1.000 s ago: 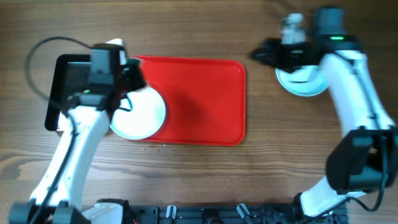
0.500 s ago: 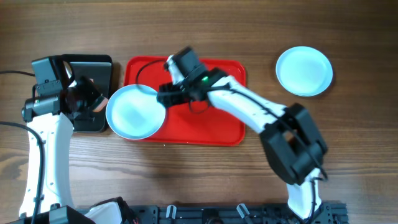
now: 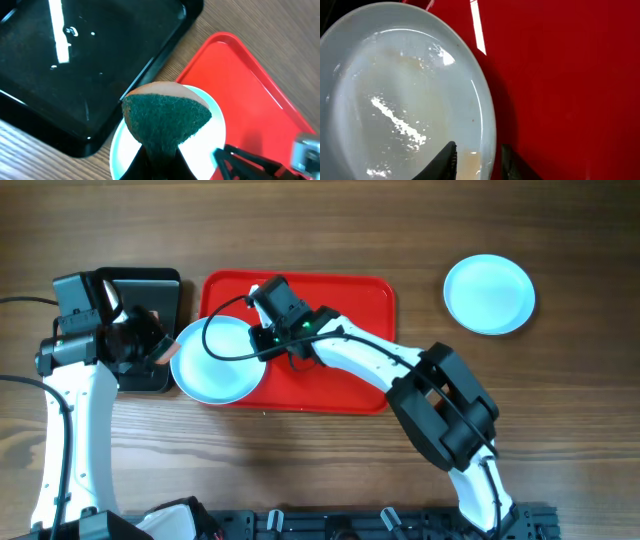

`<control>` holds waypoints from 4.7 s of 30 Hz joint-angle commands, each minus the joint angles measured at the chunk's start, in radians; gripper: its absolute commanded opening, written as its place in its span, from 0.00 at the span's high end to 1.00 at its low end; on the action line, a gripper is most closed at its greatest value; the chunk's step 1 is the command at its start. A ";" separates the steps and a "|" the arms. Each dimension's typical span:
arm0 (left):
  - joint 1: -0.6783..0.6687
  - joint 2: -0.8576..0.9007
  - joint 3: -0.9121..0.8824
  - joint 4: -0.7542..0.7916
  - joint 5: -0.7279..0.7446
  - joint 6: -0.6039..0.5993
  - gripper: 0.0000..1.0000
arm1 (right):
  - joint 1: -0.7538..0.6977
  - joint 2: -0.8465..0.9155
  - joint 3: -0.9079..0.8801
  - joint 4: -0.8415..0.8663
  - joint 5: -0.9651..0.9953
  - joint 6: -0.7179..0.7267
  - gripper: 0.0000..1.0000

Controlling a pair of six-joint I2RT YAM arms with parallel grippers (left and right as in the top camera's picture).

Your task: Clean dirty plates on tray and stack at the side

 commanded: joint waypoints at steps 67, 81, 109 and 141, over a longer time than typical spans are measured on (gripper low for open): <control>-0.779 0.468 -0.121 0.563 0.007 -0.206 0.96 | -0.165 -0.045 0.035 -0.424 0.074 0.146 0.96; -0.640 0.299 -0.120 0.465 -0.117 -0.220 0.96 | -0.202 -0.045 0.035 -0.436 0.001 0.145 0.96; -0.297 0.024 -0.121 0.227 -0.131 -0.031 0.96 | -0.170 -0.507 0.036 -0.446 0.813 -0.304 0.96; -0.297 0.043 -0.121 0.208 -0.042 -0.068 0.96 | 0.023 -0.404 0.011 -0.529 0.741 -0.108 0.96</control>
